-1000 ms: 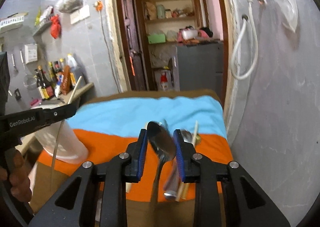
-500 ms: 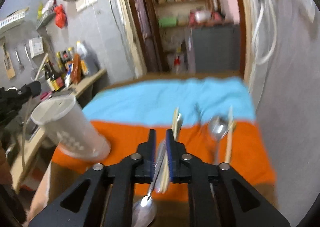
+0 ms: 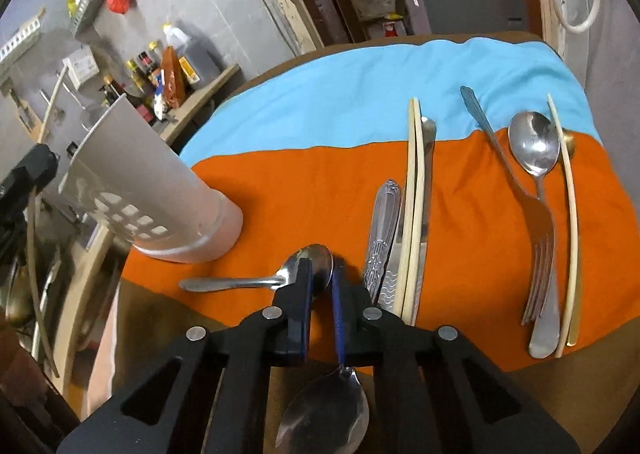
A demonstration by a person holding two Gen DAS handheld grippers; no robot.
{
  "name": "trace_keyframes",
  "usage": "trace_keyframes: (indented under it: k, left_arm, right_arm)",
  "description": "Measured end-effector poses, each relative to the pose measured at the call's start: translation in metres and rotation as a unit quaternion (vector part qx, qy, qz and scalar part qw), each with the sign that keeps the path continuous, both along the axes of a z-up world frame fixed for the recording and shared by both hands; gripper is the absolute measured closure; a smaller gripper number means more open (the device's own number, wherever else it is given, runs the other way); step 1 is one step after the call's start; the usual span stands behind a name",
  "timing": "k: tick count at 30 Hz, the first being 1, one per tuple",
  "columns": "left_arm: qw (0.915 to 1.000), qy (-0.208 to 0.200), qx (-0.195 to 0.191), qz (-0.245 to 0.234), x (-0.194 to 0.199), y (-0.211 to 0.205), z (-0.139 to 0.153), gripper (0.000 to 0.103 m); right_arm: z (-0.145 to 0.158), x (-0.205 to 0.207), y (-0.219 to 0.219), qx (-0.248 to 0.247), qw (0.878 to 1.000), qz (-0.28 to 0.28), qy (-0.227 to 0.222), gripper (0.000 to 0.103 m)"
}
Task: Organize utensils
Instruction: 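Carry the chopstick into the white caddy with the left tool while the right tool drops the spoon in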
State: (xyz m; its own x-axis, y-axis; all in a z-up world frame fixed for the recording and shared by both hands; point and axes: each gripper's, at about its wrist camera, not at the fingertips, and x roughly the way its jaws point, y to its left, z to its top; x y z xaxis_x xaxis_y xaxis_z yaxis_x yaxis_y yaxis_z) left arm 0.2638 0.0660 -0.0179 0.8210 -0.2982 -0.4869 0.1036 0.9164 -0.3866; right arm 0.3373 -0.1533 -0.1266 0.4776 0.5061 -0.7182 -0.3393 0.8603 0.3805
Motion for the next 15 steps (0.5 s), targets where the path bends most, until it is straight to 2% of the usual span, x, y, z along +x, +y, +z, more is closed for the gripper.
trace_keyframes:
  k: [3, 5, 10, 15]
  left_arm:
    - [0.9999, -0.007, -0.002, 0.010, -0.001, 0.008, 0.006, 0.100]
    - [0.9996, -0.017, -0.003, 0.024, -0.002, 0.017, 0.013, 0.100]
    - [0.9966, -0.043, -0.015, 0.069, 0.003, 0.051, 0.034, 0.100]
    - [0.9912, -0.070, -0.032, 0.108, 0.014, 0.093, 0.054, 0.100]
  right_arm:
    - [0.016, -0.007, -0.001, 0.000, 1.000, -0.001, -0.030, 0.100]
    - [0.031, -0.015, 0.001, -0.023, 0.998, 0.003, -0.065, 0.101]
    - [0.083, -0.029, 0.011, -0.079, 0.986, -0.004, -0.149, 0.102]
    - [0.129, -0.032, 0.015, -0.096, 0.973, -0.014, -0.209, 0.102]
